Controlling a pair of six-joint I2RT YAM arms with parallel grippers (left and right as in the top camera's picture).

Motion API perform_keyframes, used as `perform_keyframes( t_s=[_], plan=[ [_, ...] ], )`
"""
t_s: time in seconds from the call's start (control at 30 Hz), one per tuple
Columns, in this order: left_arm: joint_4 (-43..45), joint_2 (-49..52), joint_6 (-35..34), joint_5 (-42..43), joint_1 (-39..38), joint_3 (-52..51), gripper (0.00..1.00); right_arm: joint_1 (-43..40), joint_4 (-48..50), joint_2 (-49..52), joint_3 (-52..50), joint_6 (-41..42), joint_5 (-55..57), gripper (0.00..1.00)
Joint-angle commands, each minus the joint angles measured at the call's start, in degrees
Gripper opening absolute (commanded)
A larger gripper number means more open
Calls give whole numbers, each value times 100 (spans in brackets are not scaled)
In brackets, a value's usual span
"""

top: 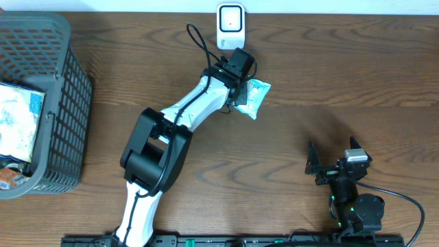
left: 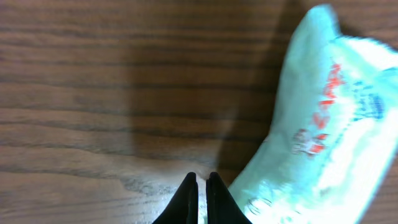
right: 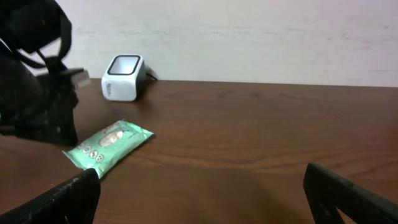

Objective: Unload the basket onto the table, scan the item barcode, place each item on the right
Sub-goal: 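Lower the wipes pack onto the table before the scanner and release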

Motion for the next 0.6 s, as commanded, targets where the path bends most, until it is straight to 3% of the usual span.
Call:
perform_keyframes(
  t_s=[0.0, 0.3, 0.57],
  plan=[
    [-35, 219, -50, -7, -20, -87, 8, 46, -22, -24, -7, 37, -37, 99],
    [-26, 199, -48, 739, -17, -85, 7, 46, -22, -24, -7, 37, -37, 99],
    [-26, 144, -46, 748, -17, -85, 8, 46, -22, -24, -7, 37, -37, 99]
  ],
)
